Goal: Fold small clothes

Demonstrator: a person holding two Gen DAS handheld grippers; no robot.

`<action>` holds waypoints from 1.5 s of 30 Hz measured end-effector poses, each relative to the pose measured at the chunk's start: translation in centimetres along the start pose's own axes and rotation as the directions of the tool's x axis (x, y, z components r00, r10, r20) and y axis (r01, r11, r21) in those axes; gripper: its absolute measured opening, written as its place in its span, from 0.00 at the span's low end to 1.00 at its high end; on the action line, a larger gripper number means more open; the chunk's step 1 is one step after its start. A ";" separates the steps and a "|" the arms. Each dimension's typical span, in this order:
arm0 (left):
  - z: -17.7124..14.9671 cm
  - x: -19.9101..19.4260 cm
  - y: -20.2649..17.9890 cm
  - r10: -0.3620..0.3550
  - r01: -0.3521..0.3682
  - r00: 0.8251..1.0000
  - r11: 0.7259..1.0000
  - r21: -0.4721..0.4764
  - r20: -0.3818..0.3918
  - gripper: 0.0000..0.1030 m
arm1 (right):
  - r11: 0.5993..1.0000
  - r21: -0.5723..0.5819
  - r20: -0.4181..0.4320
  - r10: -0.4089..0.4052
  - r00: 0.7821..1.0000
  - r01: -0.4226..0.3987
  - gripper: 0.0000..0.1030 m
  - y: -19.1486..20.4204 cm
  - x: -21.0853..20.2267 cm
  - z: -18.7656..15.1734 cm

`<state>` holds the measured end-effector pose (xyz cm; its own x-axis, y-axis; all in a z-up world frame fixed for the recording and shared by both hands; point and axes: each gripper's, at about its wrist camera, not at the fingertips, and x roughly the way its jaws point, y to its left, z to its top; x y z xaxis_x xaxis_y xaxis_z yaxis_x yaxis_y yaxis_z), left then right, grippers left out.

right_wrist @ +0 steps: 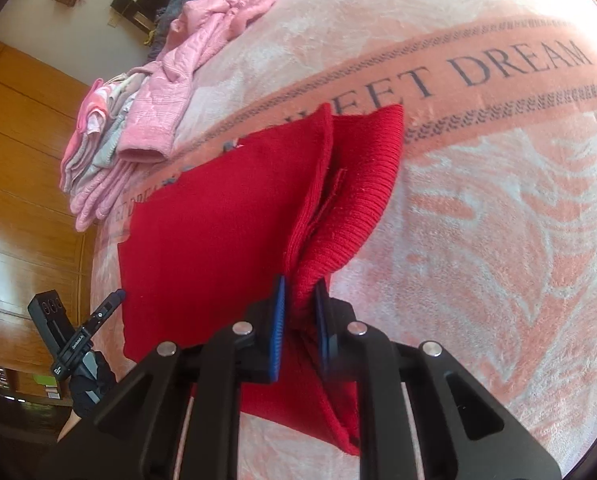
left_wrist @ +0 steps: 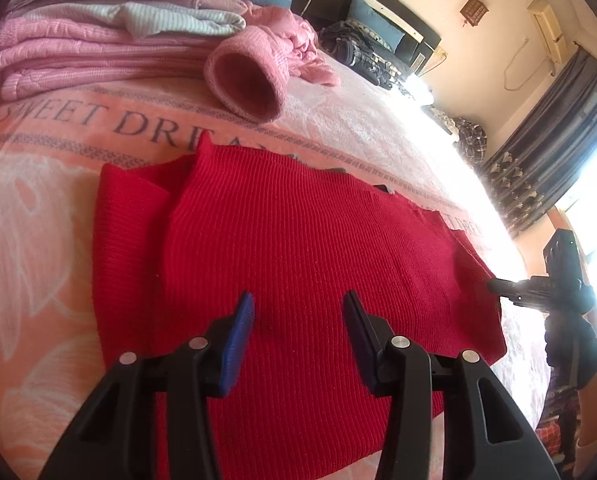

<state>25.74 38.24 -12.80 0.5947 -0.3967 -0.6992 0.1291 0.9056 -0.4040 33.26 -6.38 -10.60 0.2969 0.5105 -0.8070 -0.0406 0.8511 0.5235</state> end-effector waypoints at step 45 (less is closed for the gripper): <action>1.8 -1.1 0.9 -0.129 0.126 0.992 0.975 -0.181 -0.004 0.51 | 0.635 -0.743 -0.065 -0.385 0.921 0.213 0.35 19.4 11.6 -14.6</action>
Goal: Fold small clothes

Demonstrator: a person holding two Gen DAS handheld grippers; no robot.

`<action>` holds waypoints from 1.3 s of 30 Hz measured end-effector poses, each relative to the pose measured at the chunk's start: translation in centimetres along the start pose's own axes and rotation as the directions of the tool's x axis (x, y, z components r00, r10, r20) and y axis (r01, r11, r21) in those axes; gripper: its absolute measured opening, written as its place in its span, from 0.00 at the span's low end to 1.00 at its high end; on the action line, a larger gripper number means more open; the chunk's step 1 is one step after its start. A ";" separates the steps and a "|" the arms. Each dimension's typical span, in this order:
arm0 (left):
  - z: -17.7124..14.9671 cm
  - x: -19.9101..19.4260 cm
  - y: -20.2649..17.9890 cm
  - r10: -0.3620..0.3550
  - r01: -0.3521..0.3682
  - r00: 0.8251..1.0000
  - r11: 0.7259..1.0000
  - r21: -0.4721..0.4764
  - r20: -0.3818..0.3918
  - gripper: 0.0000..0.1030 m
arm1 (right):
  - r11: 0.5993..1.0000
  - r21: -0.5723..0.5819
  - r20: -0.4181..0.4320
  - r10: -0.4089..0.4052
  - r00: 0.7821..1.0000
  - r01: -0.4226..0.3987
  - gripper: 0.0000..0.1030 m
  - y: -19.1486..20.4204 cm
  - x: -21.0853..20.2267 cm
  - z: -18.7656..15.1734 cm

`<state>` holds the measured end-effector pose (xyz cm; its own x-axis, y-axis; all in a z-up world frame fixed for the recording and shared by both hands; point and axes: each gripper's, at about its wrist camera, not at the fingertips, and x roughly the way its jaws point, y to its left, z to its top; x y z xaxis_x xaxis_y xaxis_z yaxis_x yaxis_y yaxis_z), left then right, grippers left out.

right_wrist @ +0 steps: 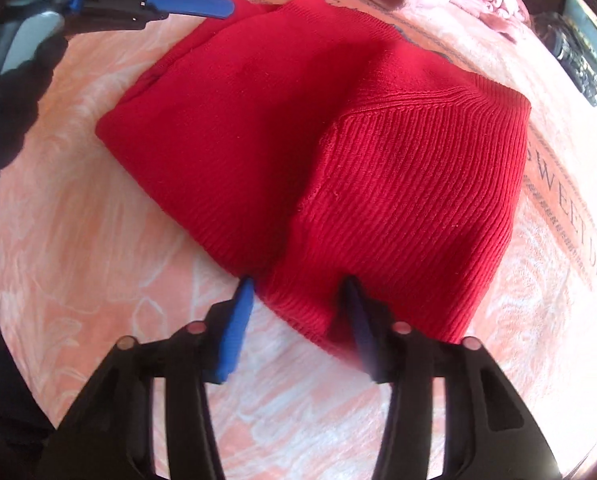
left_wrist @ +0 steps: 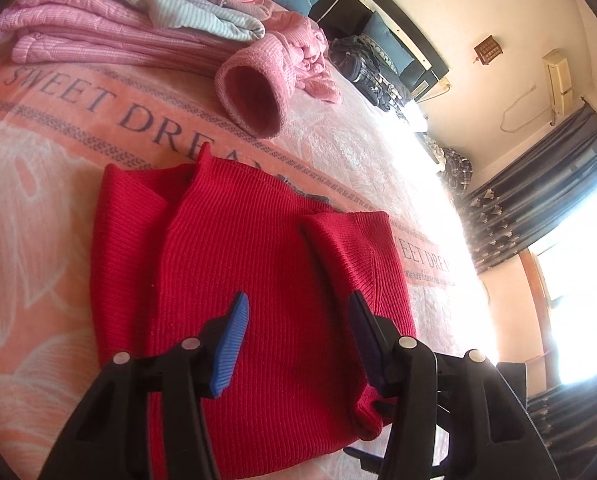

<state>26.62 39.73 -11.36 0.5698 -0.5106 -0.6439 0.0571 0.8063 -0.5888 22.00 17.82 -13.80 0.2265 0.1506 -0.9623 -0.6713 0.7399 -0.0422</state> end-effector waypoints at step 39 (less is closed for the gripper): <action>3.3 7.9 -6.5 -0.341 0.341 0.940 0.940 -0.006 -0.010 0.17 | 0.789 0.155 0.346 0.520 0.781 -0.595 0.07 -8.7 -9.7 -2.0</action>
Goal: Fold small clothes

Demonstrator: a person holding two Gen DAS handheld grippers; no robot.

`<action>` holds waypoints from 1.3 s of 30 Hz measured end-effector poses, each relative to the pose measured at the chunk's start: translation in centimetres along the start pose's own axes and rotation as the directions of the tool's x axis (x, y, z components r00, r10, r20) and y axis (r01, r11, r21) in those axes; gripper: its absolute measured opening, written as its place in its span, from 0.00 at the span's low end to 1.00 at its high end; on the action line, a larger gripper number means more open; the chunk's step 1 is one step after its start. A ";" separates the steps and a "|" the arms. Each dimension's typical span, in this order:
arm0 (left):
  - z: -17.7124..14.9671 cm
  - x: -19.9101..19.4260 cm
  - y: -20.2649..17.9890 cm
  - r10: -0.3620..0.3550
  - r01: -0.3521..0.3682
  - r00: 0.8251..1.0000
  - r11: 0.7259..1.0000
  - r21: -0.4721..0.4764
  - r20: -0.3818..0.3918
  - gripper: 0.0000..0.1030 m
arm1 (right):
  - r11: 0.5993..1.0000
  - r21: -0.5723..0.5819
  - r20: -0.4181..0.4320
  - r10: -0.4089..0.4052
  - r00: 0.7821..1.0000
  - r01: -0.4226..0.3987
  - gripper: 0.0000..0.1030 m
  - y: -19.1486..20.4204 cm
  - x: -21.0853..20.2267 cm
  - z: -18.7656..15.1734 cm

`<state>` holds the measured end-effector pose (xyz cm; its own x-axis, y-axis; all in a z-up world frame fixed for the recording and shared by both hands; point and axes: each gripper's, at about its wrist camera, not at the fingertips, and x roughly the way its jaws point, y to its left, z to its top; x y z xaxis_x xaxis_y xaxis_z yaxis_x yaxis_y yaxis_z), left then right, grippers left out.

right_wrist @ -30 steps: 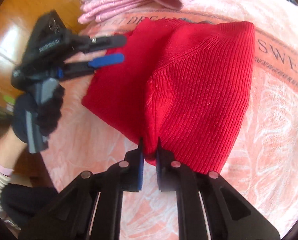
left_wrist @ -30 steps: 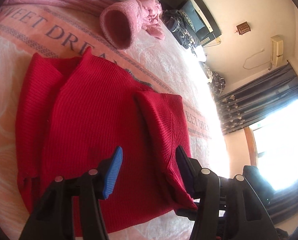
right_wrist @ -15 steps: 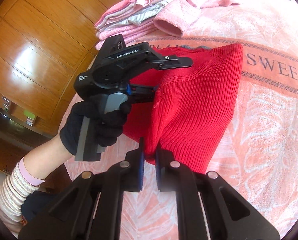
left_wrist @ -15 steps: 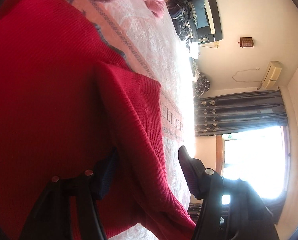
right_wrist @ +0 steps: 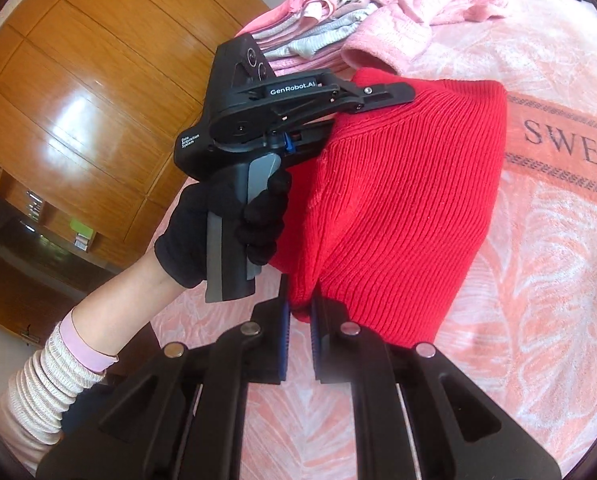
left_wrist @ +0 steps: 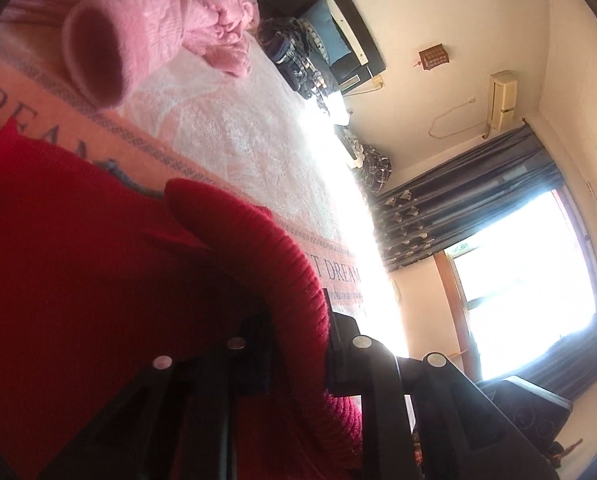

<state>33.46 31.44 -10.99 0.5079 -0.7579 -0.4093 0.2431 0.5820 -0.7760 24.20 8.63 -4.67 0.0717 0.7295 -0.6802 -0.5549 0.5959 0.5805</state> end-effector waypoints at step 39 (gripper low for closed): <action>1.1 -11.2 14.0 0.217 -0.214 0.975 0.974 -0.075 0.039 0.37 | 0.954 0.143 -0.076 -0.253 0.964 0.262 0.52 -3.3 8.4 2.2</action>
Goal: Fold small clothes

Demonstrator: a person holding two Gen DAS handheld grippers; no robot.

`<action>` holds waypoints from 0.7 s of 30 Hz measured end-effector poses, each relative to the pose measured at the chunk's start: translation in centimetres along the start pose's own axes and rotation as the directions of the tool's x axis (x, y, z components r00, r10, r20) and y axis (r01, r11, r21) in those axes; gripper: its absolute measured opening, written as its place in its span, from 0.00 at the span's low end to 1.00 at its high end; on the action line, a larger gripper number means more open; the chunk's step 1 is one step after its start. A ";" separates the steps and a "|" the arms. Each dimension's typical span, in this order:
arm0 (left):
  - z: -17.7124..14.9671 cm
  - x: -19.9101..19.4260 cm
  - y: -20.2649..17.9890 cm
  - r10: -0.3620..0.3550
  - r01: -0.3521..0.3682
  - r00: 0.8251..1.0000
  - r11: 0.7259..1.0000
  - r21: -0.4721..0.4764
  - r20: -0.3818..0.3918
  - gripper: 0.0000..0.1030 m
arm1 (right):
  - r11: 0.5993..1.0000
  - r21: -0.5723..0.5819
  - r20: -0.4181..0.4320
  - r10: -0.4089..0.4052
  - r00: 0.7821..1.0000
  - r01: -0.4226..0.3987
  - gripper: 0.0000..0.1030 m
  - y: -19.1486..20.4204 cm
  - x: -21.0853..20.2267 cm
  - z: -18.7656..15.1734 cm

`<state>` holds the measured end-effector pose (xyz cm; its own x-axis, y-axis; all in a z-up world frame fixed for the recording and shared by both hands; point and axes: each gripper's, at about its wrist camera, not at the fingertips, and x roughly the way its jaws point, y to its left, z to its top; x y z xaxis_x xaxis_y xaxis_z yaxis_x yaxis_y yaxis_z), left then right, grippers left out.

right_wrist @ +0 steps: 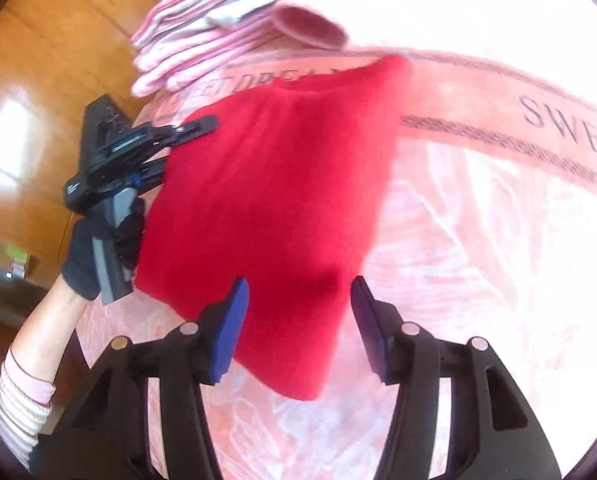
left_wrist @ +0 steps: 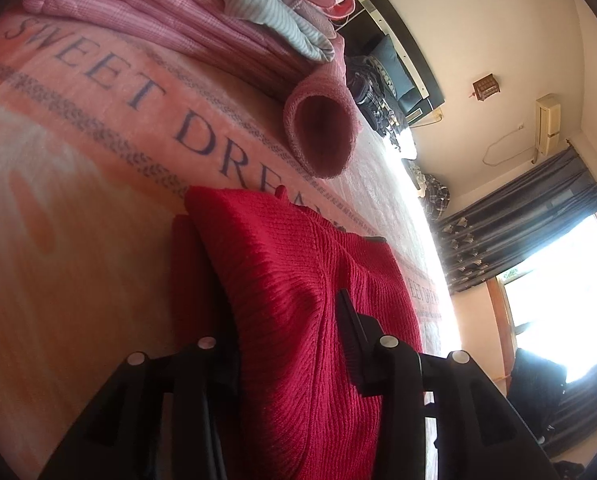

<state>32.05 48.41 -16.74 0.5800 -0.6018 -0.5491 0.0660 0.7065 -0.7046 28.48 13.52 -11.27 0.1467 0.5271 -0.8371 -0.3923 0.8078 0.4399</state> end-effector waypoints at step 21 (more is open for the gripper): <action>-1.1 -1.2 -0.9 0.104 -0.099 0.994 0.989 0.113 -0.042 0.40 | 0.998 -0.010 -0.129 0.062 0.990 -0.064 0.29 -0.6 2.8 -0.8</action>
<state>30.44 48.09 -15.94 0.5490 -0.5401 -0.6378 0.0999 0.8001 -0.5915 28.42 14.34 -14.15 0.0039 0.5377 -0.8432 -0.4103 0.7698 0.4890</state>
